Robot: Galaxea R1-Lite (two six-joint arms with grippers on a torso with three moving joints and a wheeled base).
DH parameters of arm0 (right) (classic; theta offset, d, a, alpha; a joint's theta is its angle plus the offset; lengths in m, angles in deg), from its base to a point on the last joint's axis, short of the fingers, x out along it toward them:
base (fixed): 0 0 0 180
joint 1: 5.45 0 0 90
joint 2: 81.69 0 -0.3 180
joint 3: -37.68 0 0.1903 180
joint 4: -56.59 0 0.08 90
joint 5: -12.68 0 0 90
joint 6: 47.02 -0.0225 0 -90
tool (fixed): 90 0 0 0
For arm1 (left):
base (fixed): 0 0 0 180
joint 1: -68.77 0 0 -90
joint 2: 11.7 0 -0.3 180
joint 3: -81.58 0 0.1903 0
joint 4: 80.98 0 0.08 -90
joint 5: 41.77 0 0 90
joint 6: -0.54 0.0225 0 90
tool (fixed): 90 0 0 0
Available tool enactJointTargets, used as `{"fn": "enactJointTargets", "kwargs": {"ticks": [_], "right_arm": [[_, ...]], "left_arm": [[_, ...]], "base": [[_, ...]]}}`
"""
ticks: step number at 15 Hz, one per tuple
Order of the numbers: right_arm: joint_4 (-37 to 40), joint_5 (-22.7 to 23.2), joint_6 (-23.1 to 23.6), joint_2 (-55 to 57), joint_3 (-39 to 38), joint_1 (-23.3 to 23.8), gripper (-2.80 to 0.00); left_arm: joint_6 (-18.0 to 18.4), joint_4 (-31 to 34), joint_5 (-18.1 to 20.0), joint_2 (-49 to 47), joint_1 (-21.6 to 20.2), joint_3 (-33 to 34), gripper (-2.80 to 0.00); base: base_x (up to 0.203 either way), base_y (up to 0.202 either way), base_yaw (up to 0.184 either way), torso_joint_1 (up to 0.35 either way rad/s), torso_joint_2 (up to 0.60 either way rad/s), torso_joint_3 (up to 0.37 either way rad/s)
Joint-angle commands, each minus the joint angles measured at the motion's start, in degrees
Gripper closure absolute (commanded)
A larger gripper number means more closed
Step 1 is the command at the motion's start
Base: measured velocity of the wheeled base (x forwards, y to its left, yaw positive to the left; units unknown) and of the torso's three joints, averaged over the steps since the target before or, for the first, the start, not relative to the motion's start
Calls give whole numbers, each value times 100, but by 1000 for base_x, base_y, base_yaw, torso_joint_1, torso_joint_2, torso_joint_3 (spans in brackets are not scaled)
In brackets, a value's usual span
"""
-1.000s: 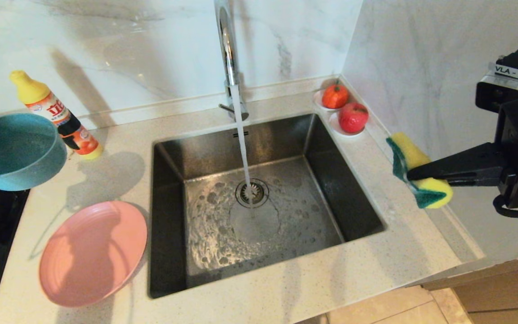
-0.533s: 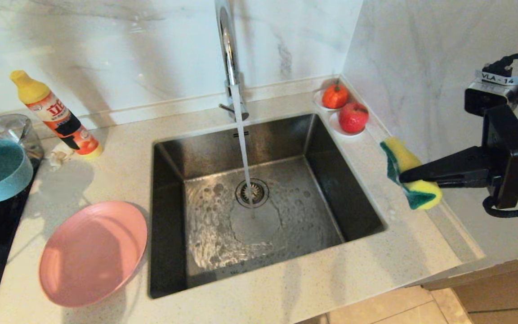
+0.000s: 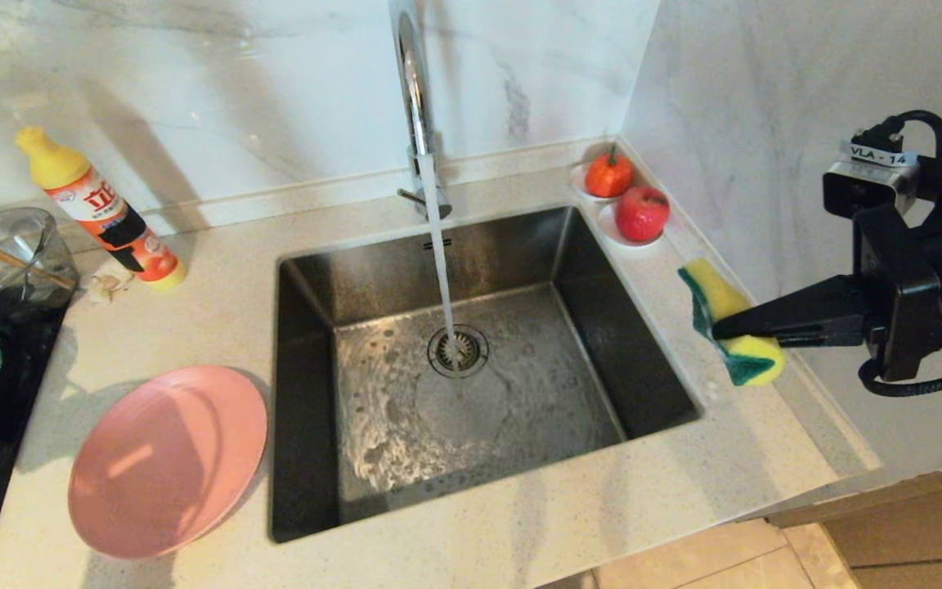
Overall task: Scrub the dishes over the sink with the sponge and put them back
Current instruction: Place the bowl on the table
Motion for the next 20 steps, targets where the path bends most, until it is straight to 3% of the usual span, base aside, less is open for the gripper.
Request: {"fn": "enactJointTargets", "kwargs": {"ticks": [1,6,12,19,20], "right_arm": [[9,23,-13,23,1,-3,0],[5,41,-9,32,-40,-3,0],[-8,50,-4,85,-69,-3,0],[1,50,49,121,-79,-3,0],[1,50,49,119,-79,-3,0]], "left_arm": [[2,-27,92,-352,-188,19,0],[-27,-27,330,-756,-362,-5,0],[-47,-559,354,-1382,-508,-63,0],[-21,-555,346,-1444,-579,-175,0],[-24,-556,346,-1442,-581,-173,-93]], "base": [[0,0,0,0,0,0],[0,0,0,0,0,0],[0,0,0,0,0,0],[0,0,0,0,0,0],[0,0,0,0,0,0]]}}
